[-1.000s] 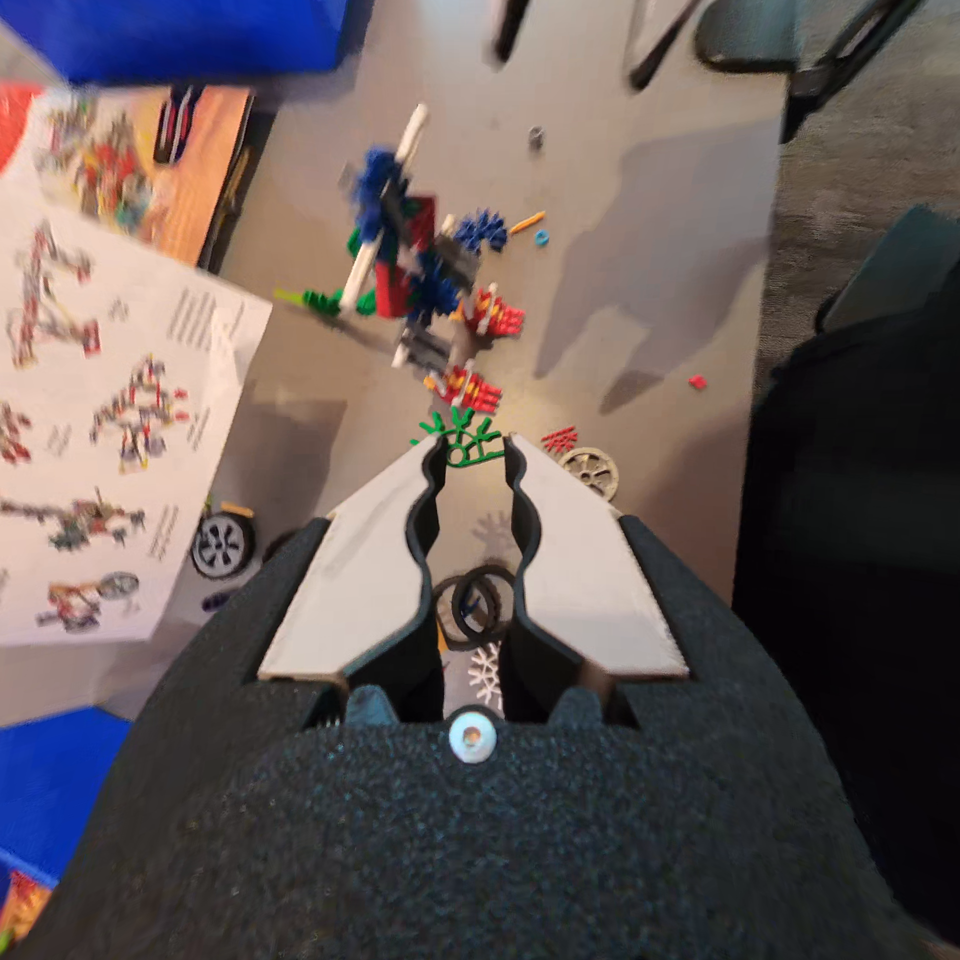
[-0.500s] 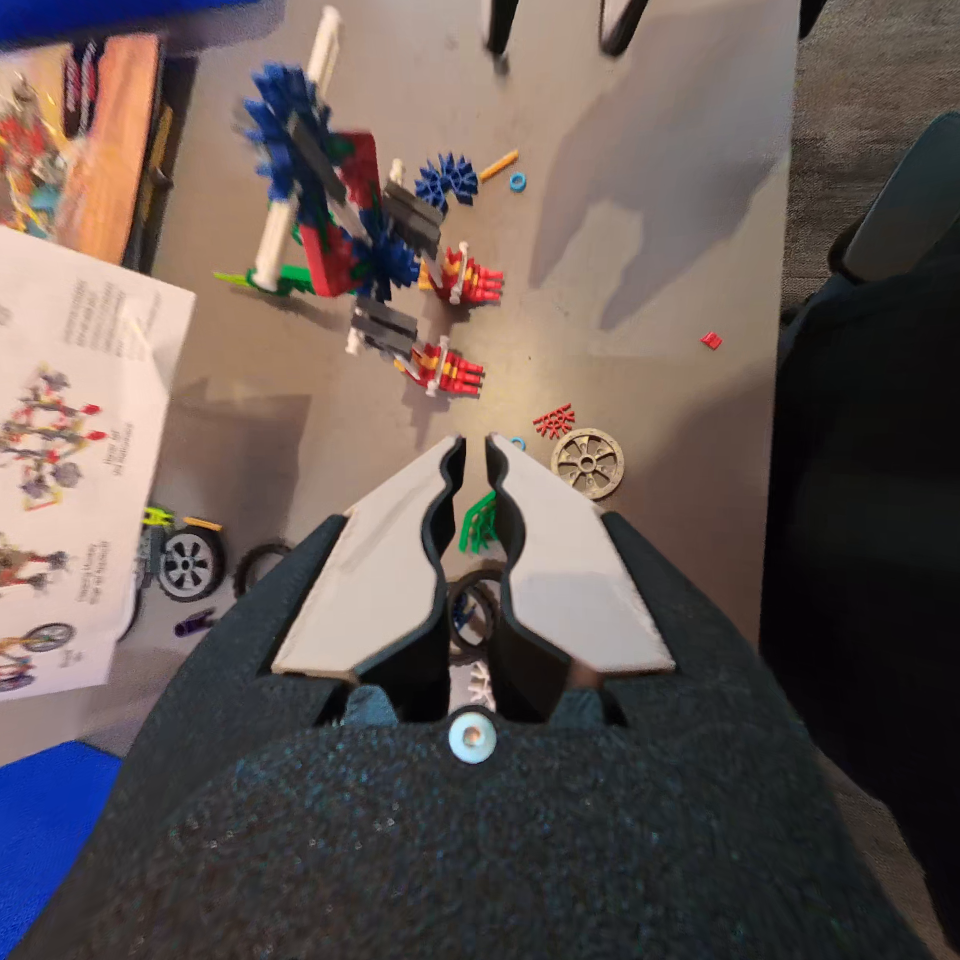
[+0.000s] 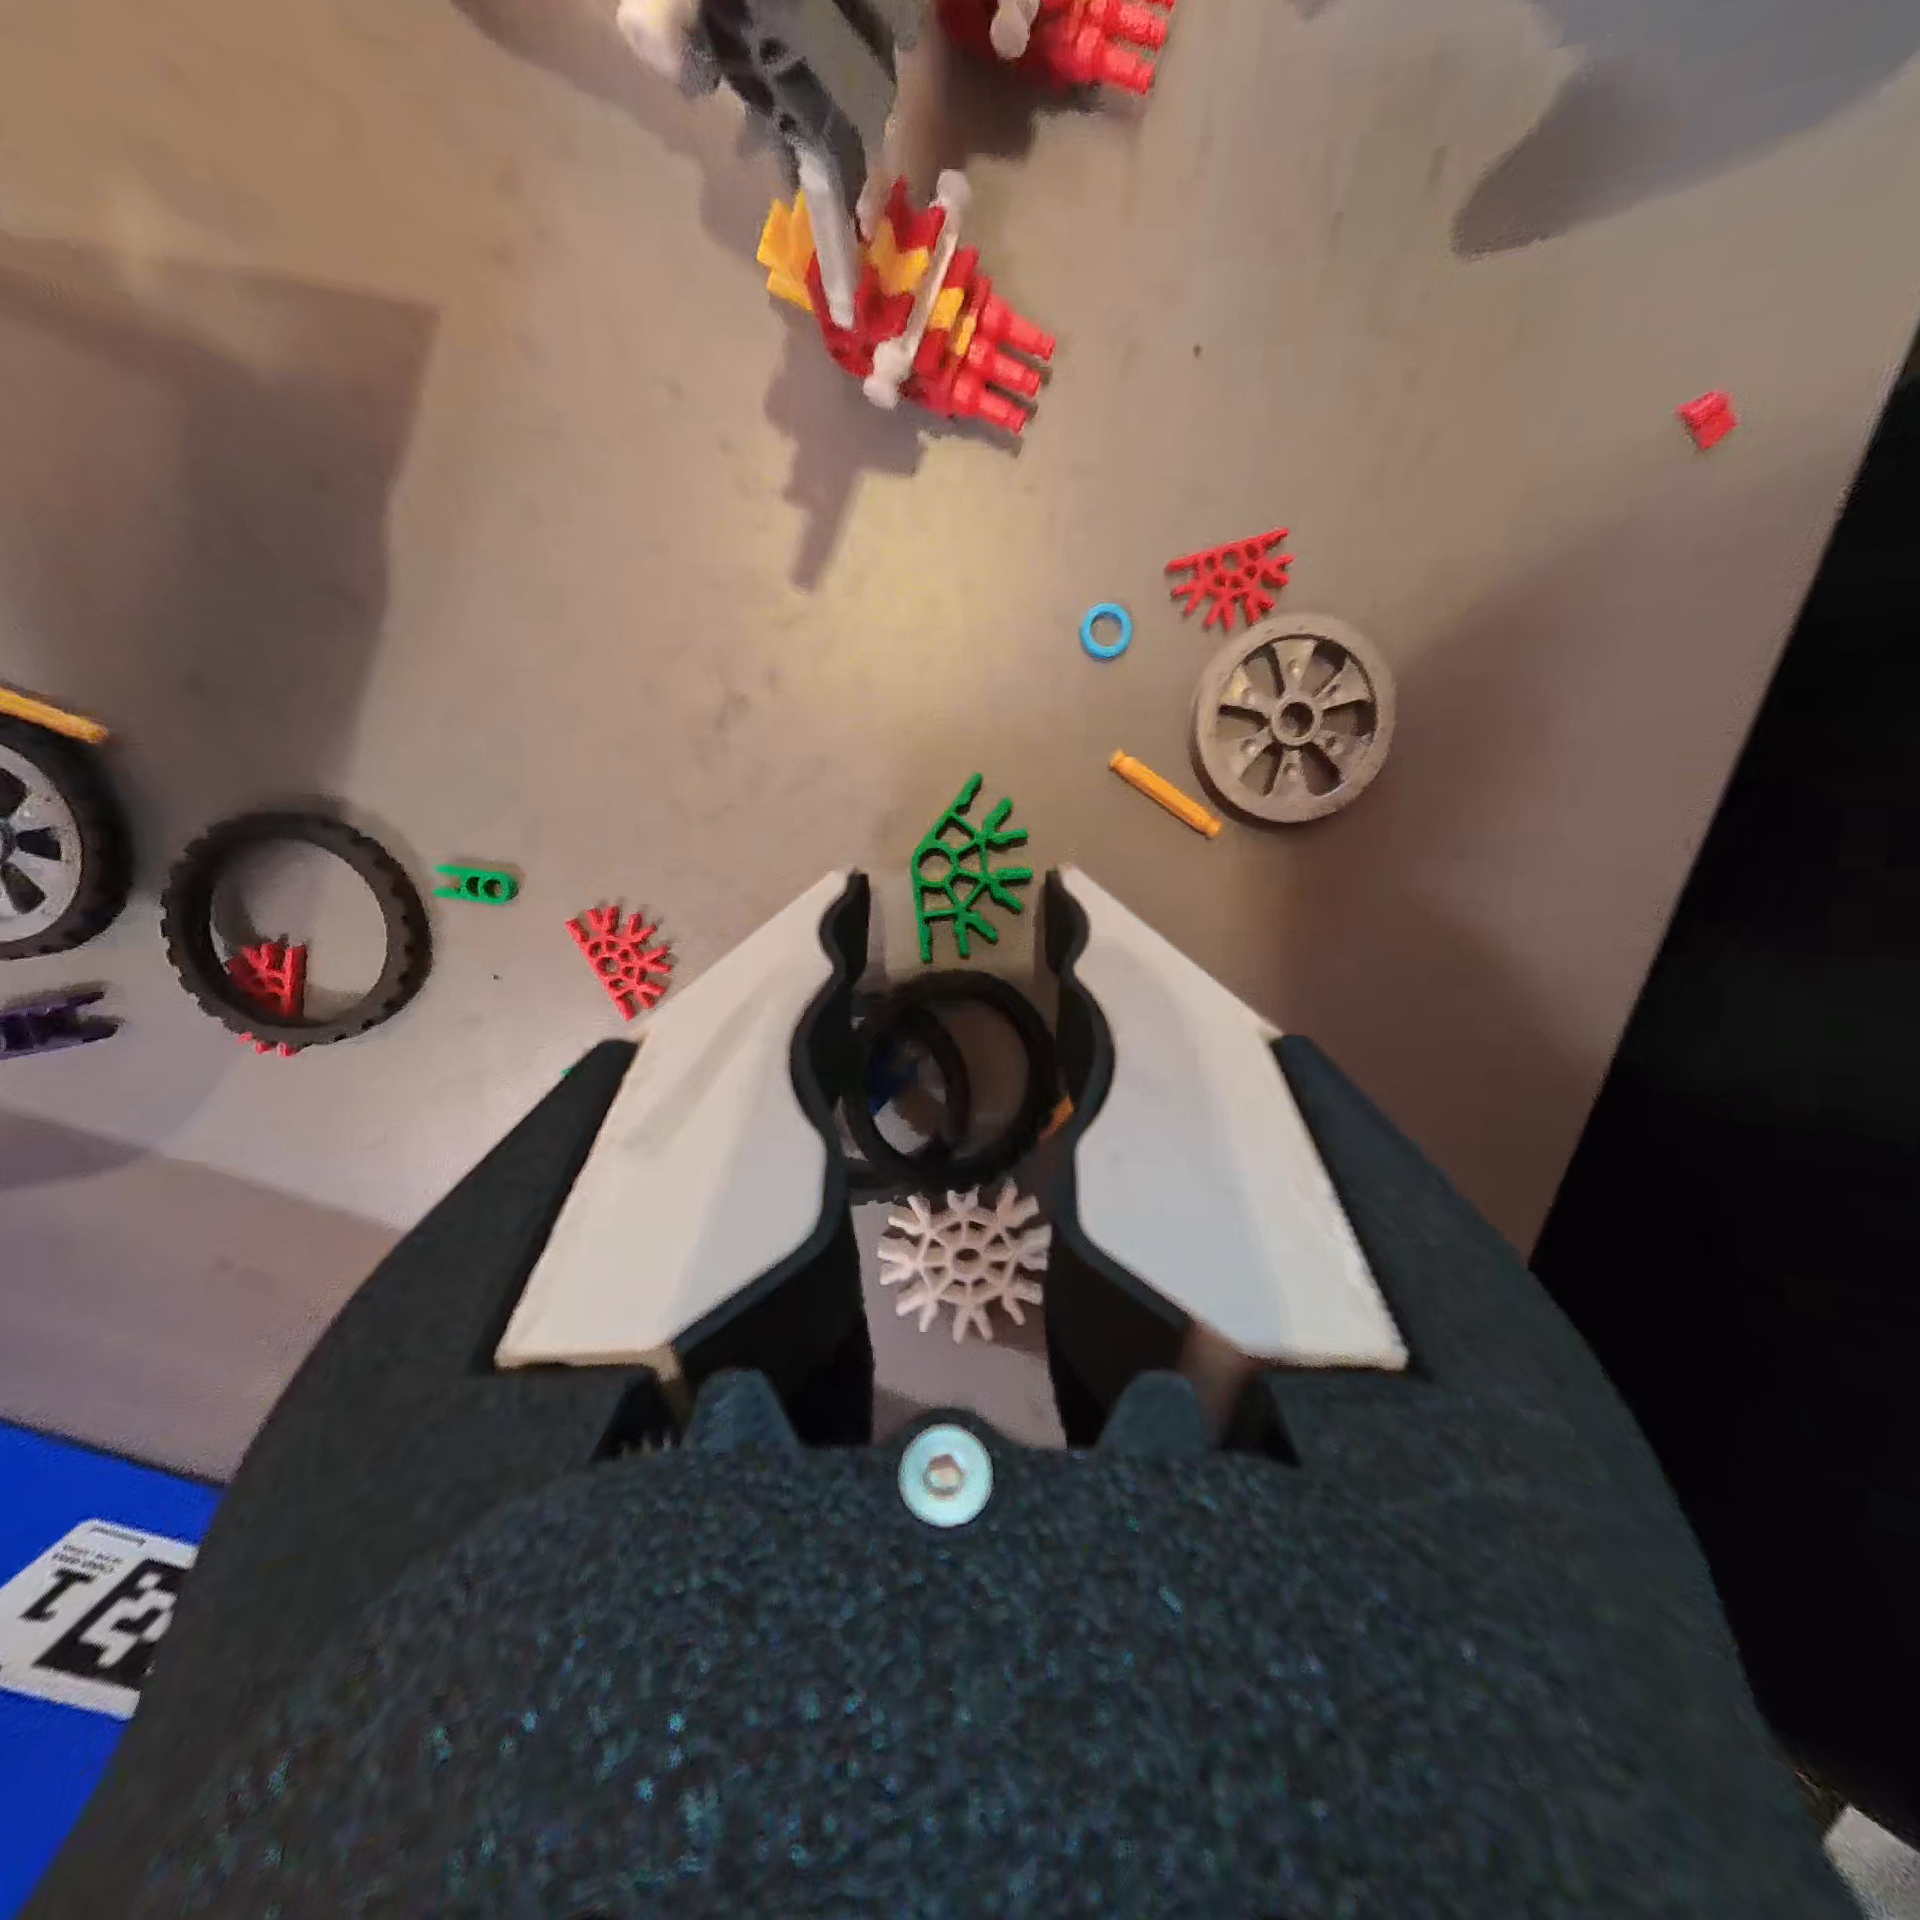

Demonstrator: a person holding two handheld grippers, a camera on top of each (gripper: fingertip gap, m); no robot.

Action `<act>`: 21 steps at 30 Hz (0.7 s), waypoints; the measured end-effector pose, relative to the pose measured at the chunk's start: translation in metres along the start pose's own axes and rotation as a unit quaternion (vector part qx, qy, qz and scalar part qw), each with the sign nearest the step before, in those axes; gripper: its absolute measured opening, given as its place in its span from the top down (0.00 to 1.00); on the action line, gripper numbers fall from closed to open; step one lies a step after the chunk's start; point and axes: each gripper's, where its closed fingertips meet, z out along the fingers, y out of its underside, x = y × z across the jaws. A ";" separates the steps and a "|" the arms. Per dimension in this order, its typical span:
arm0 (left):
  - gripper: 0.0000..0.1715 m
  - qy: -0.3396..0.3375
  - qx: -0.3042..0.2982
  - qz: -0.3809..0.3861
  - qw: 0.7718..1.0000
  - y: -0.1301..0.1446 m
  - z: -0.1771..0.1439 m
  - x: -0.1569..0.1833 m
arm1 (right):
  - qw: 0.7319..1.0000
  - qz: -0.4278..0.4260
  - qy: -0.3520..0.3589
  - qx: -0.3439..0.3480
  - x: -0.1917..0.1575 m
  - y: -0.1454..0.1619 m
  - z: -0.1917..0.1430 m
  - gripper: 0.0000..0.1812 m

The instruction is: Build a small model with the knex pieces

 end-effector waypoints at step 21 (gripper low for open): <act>0.89 -0.077 0.146 0.217 0.962 -0.084 -0.045 0.041 | 0.971 0.144 -0.148 0.121 -0.036 -0.068 0.025 0.81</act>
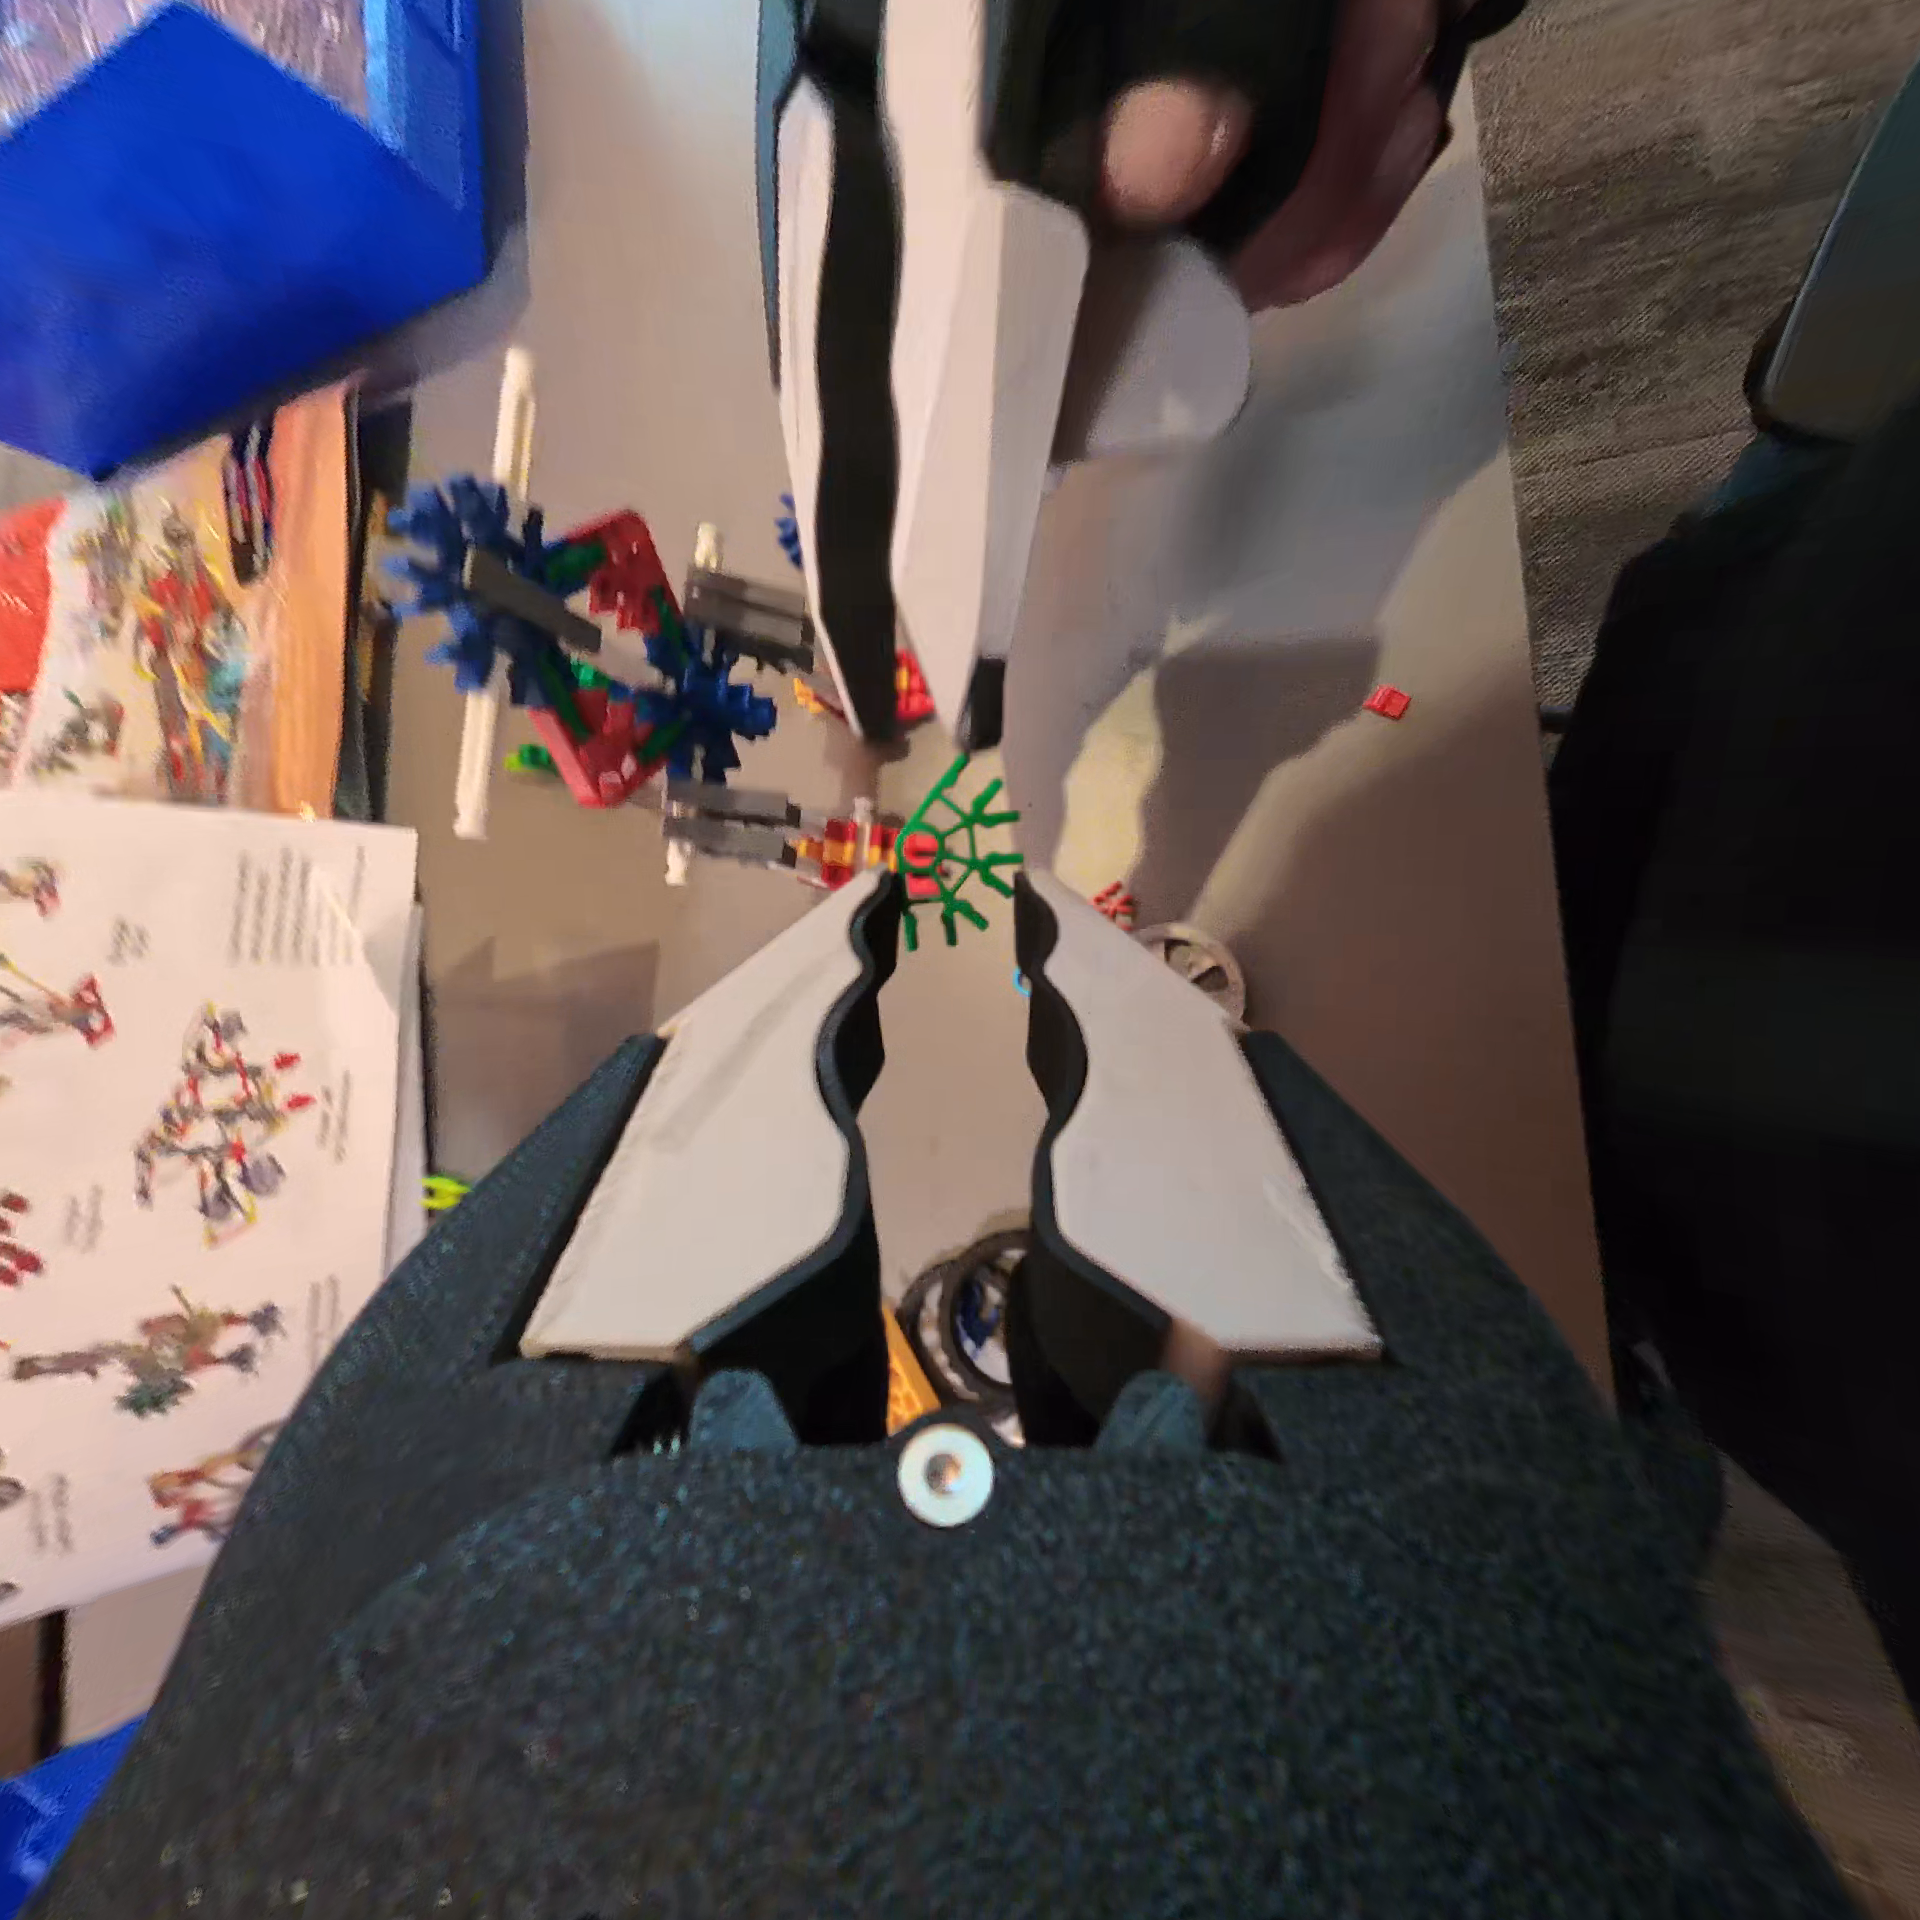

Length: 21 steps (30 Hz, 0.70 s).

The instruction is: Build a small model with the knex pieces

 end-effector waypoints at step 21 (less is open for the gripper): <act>0.83 -0.116 0.043 -0.075 0.989 -0.023 -0.007 -0.066 | 0.995 -0.002 0.063 0.077 0.040 -0.022 -0.067 0.97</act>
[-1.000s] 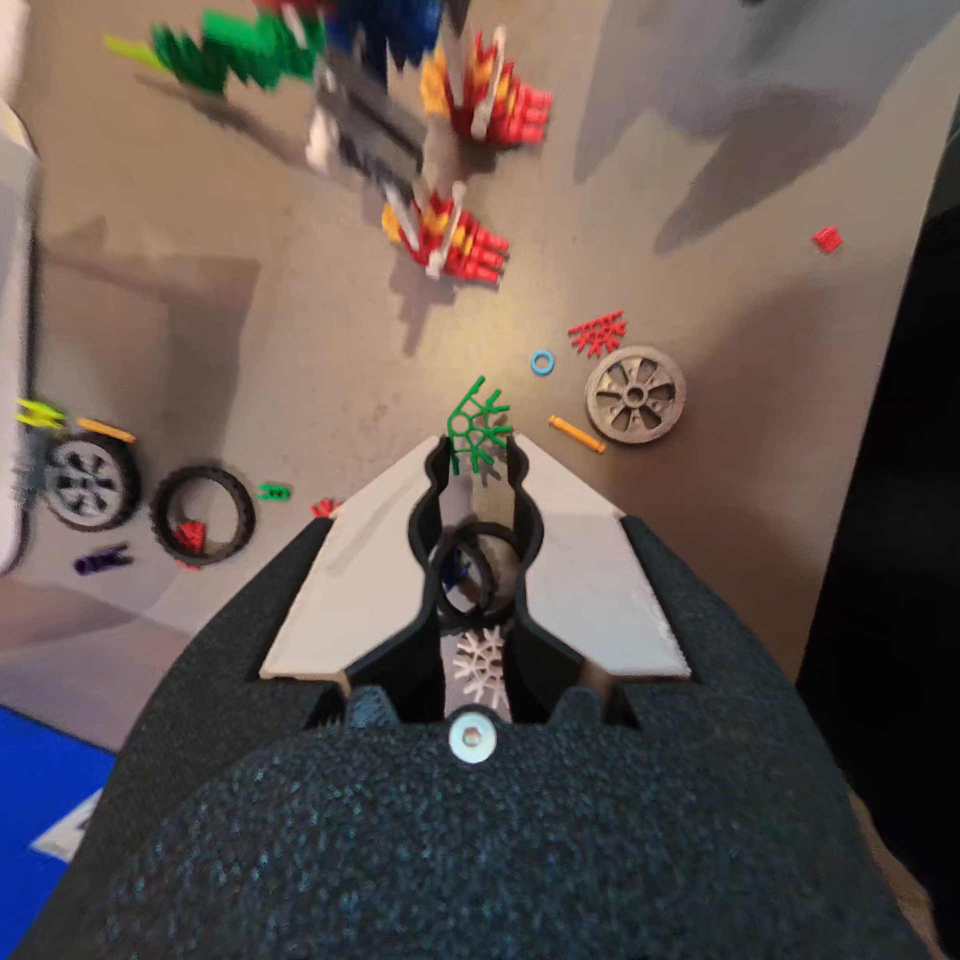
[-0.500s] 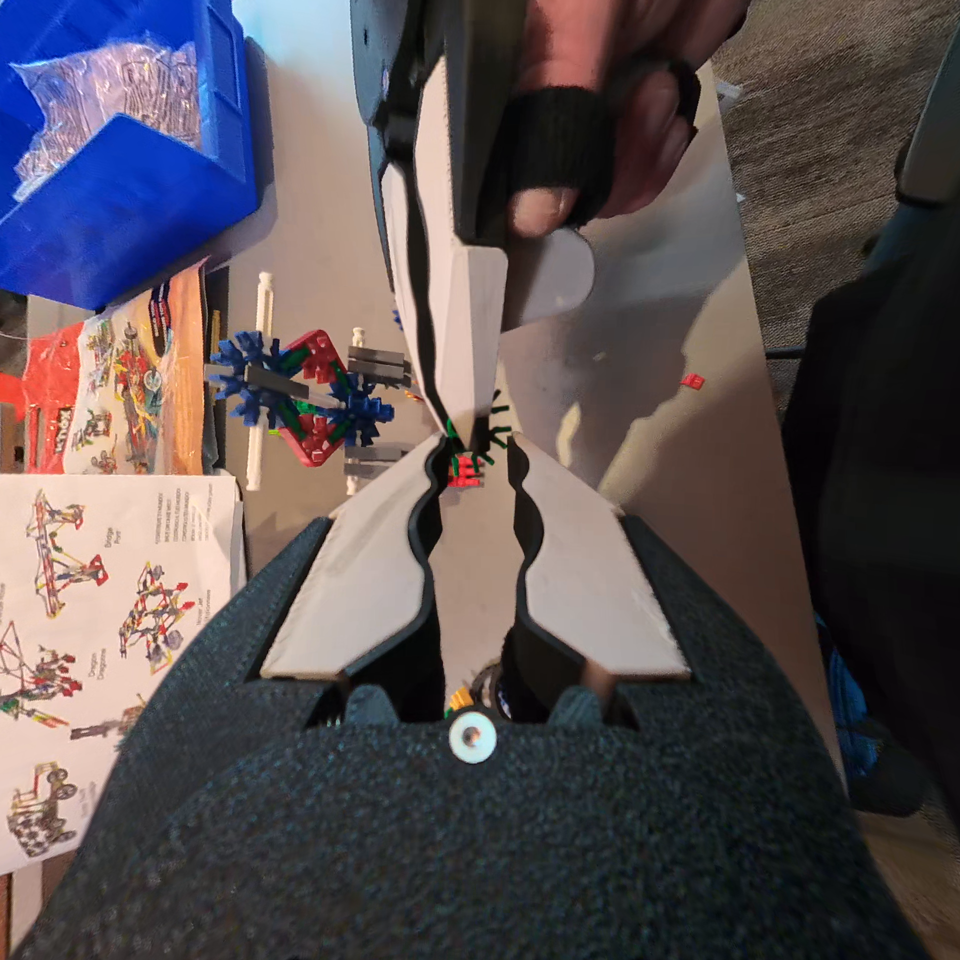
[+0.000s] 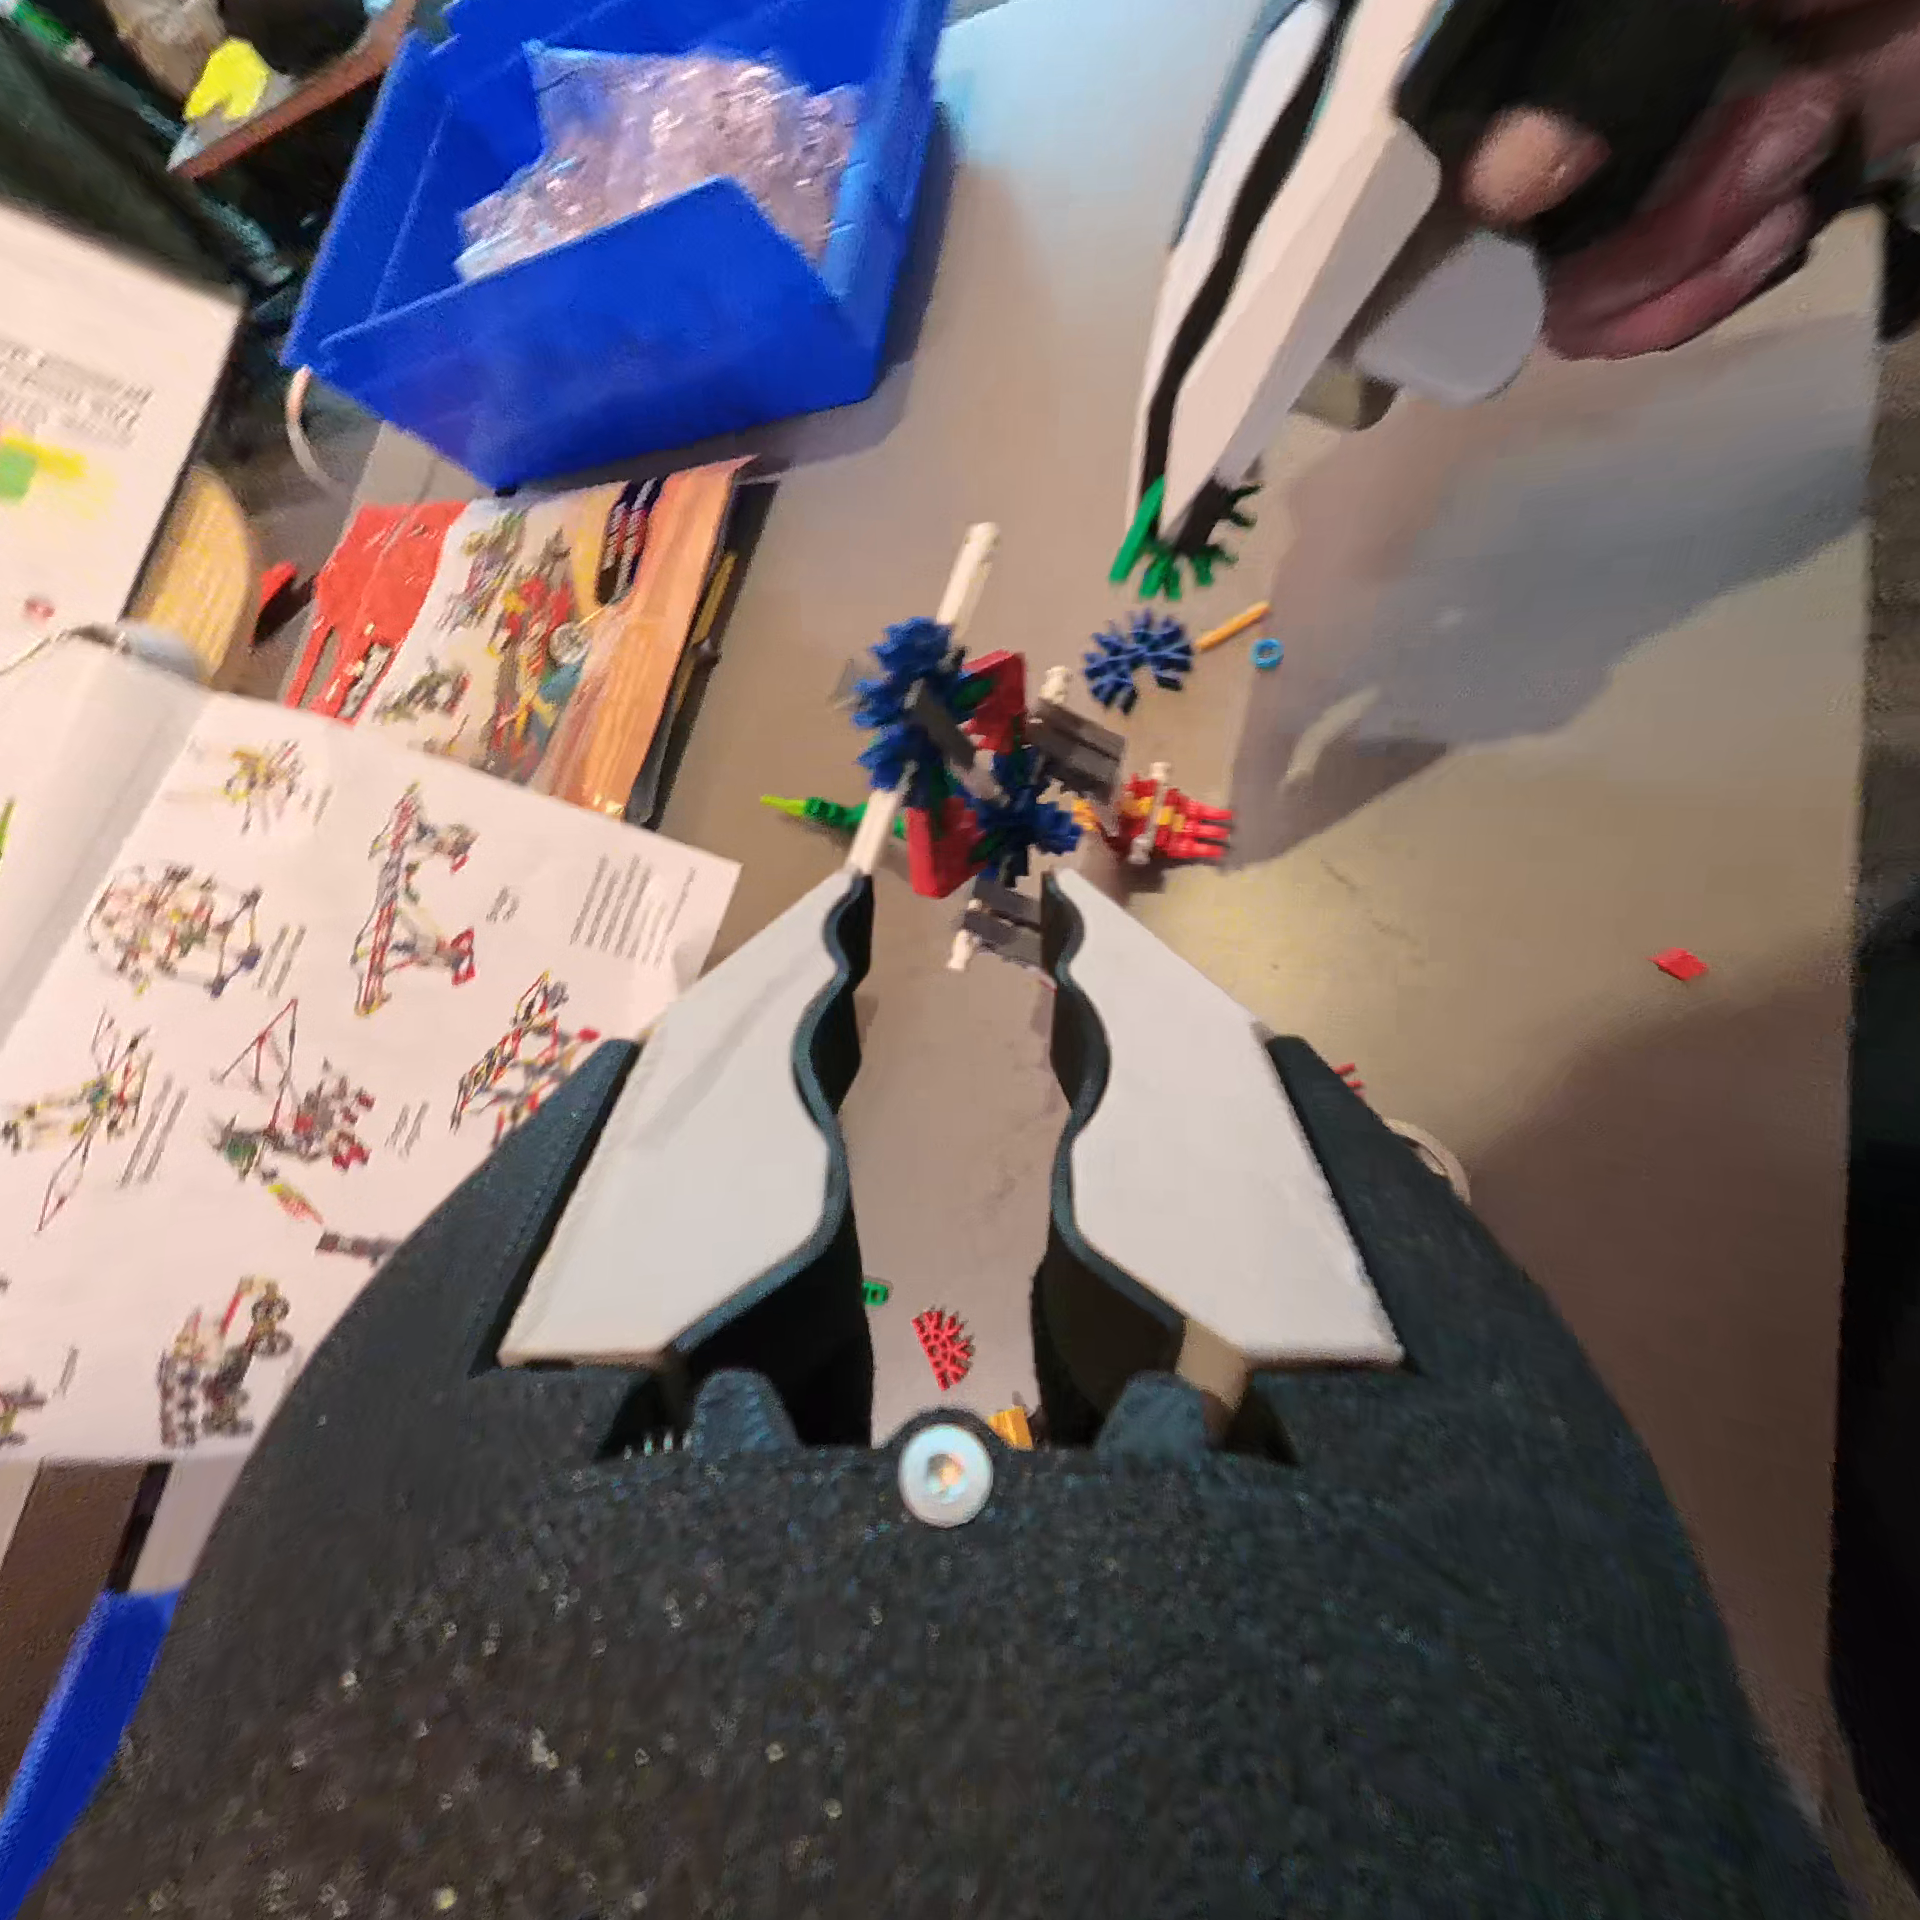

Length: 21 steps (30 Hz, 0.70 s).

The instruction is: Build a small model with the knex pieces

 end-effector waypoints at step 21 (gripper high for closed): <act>0.75 -0.004 -0.074 -0.004 0.997 0.013 0.046 -0.024 | 0.999 -0.043 0.010 -0.018 0.043 -0.021 0.029 0.97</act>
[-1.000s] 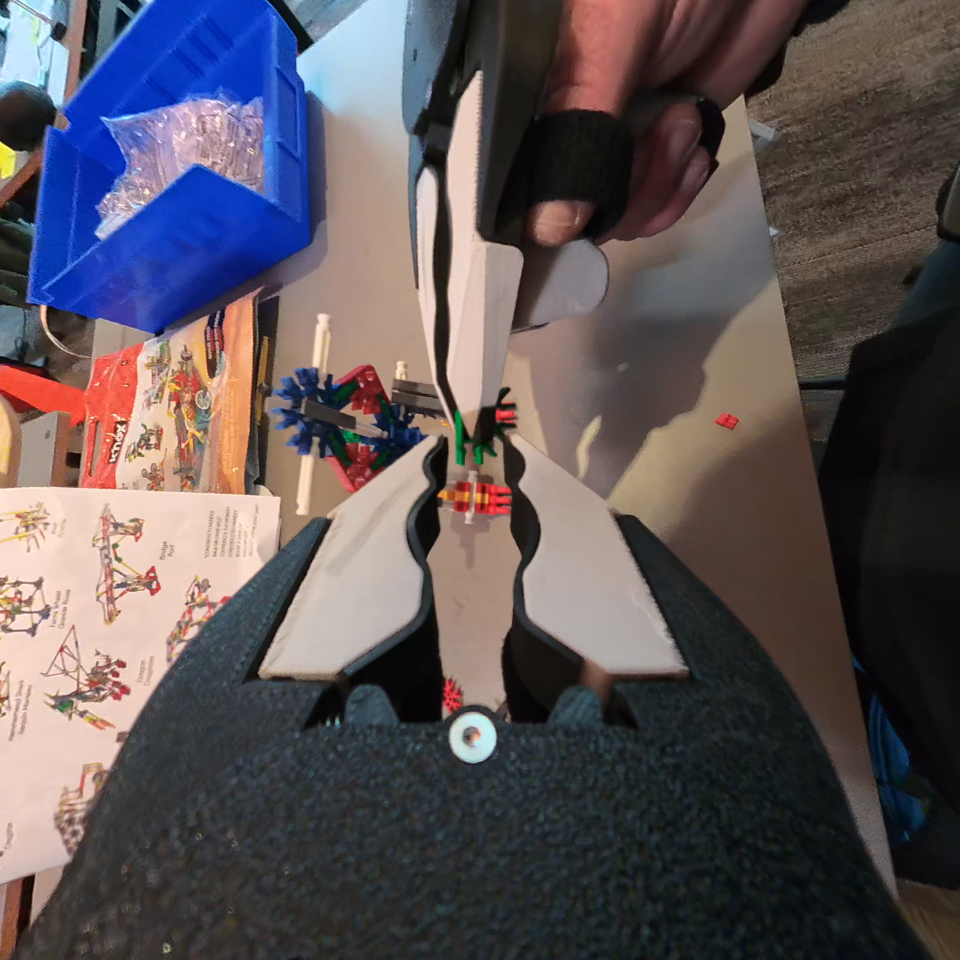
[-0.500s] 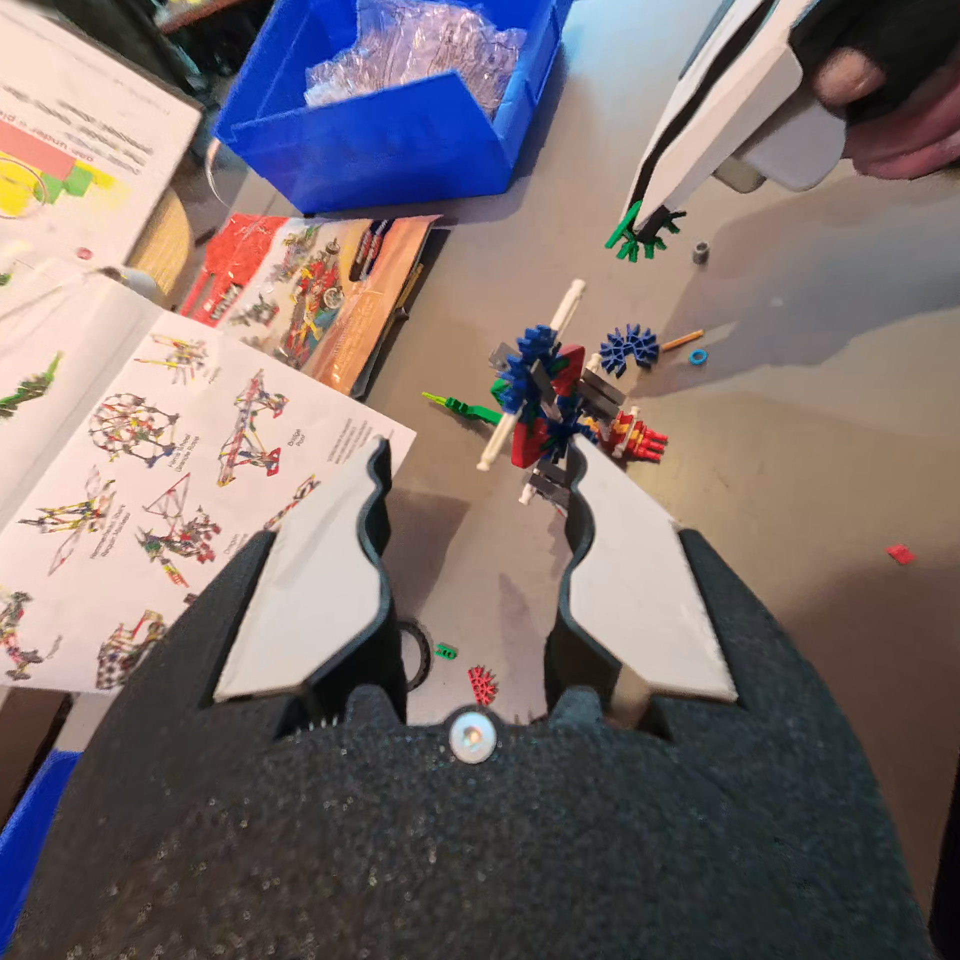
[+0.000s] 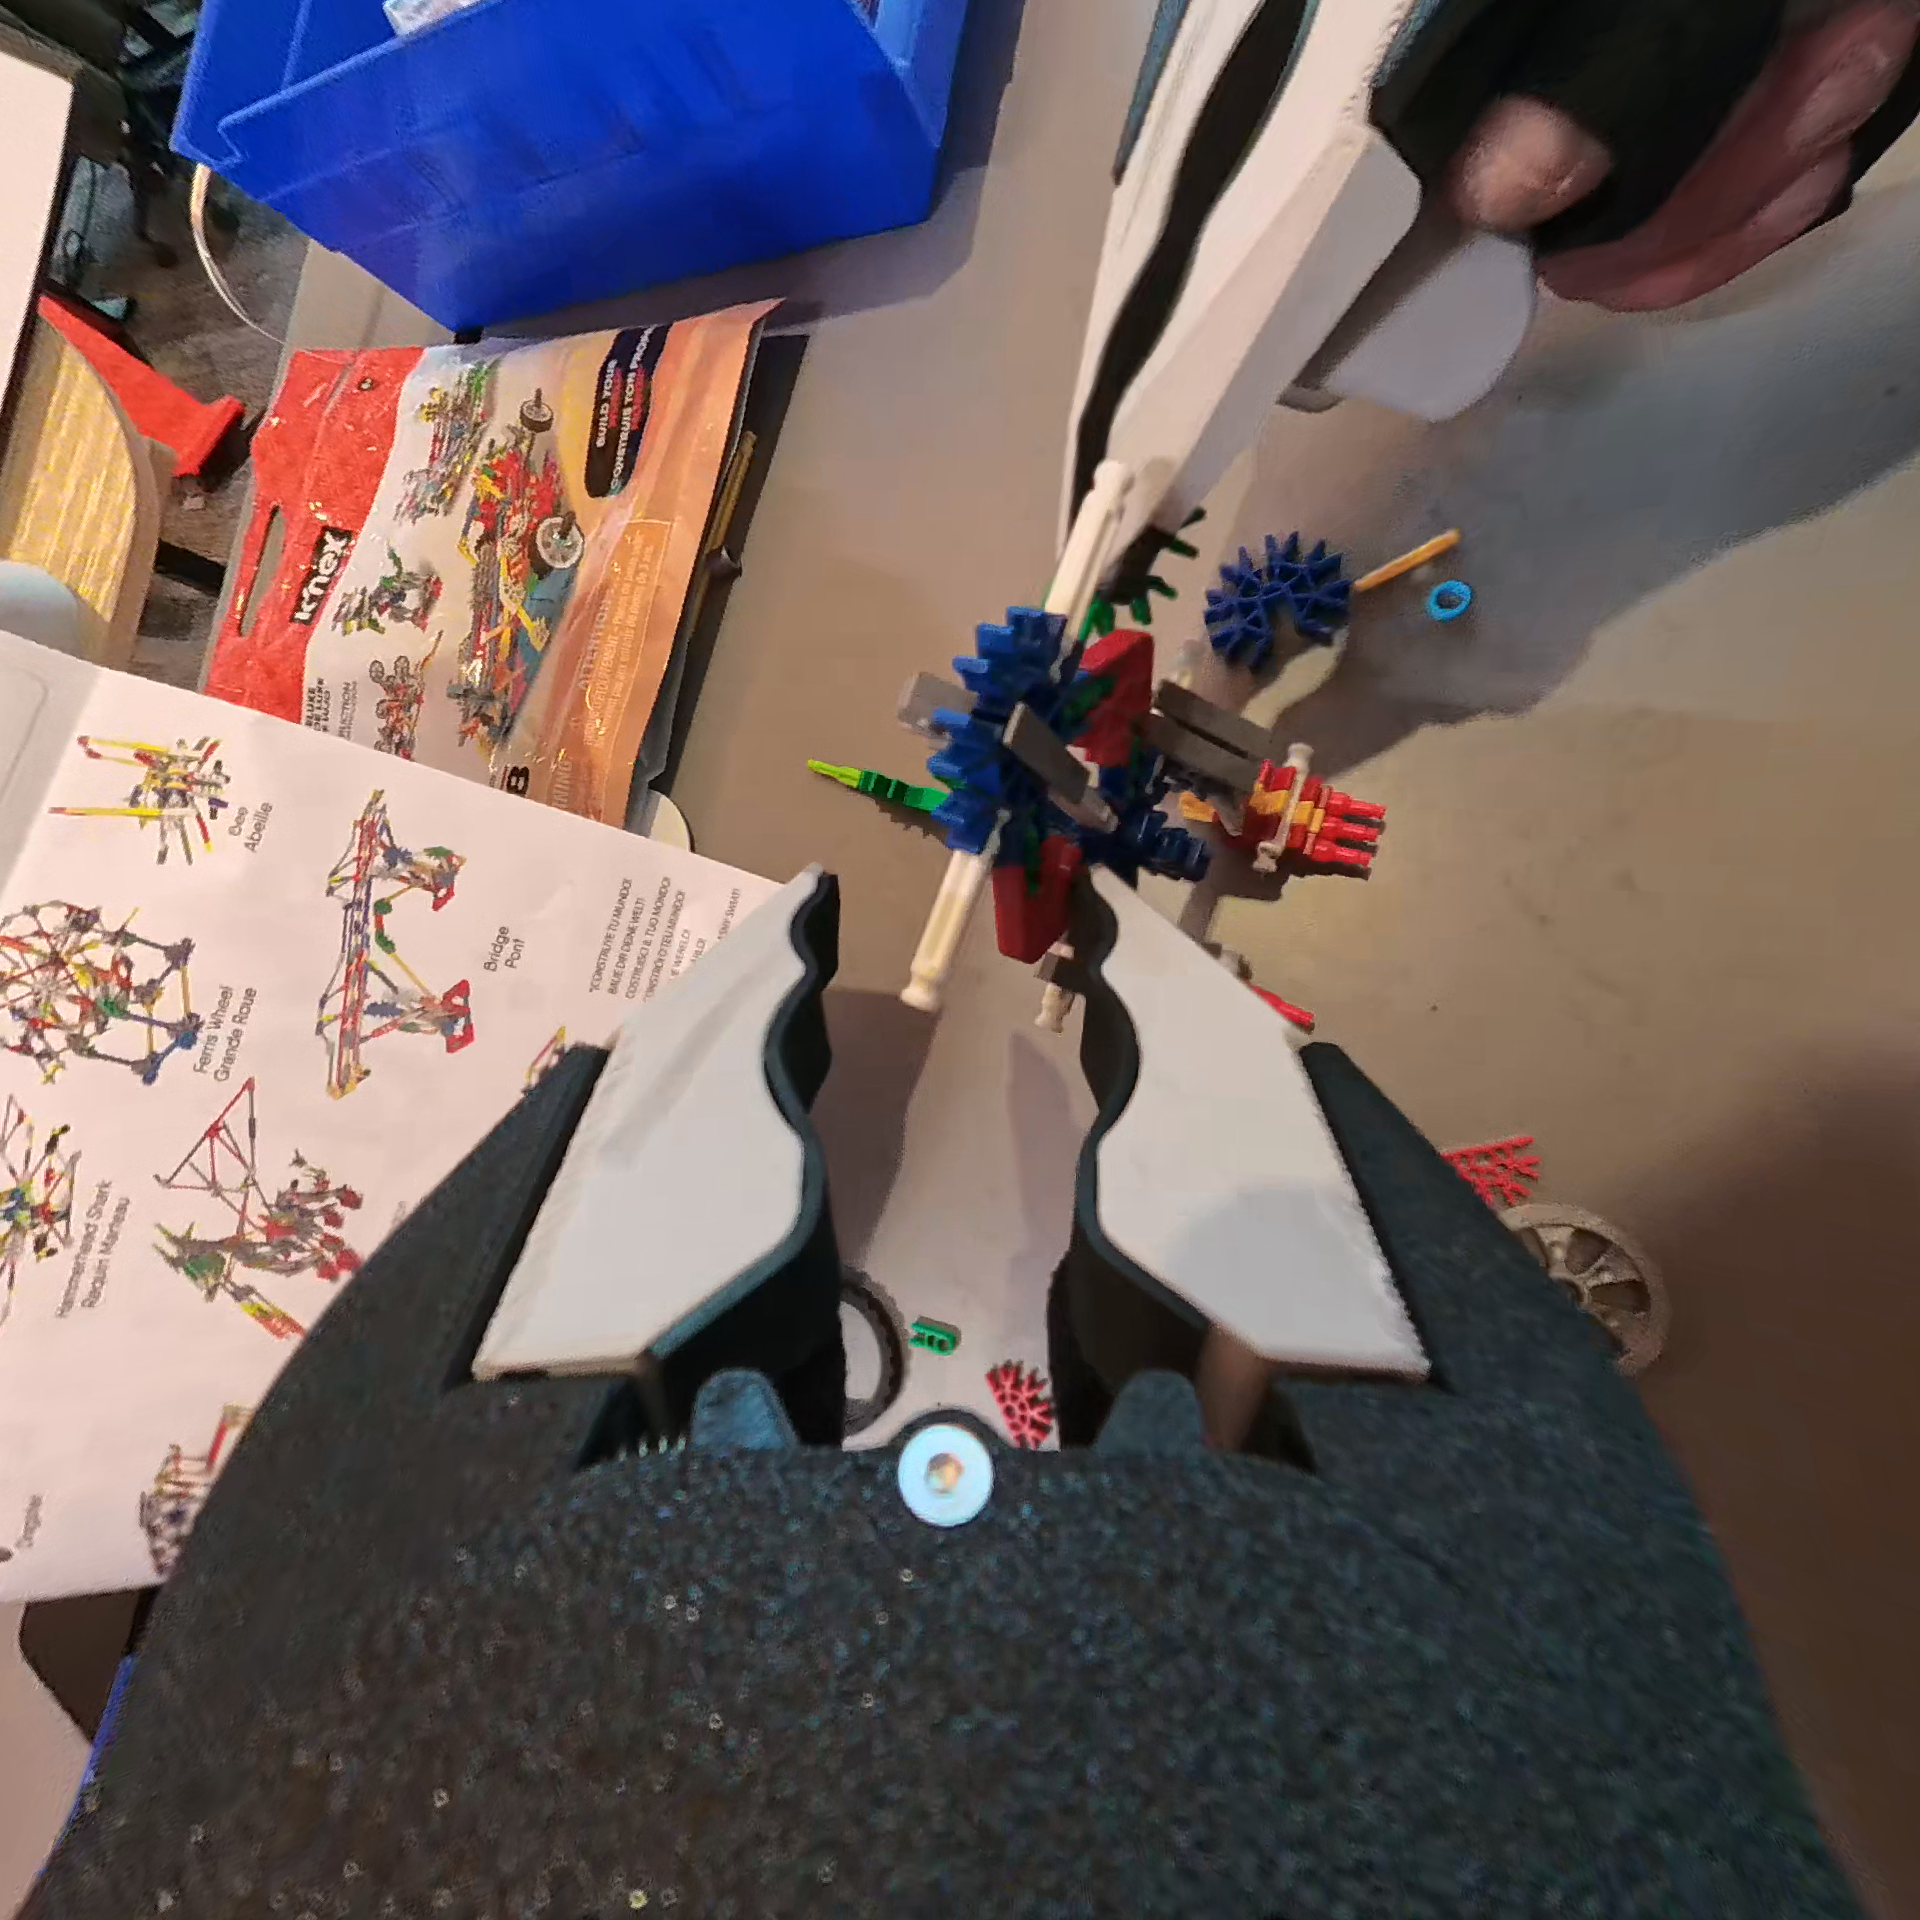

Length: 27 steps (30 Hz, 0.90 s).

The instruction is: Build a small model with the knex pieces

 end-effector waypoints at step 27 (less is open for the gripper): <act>0.73 0.019 0.006 0.043 0.999 0.011 -0.008 -0.011 | 1.000 -0.020 0.005 -0.002 -0.021 -0.001 -0.004 0.97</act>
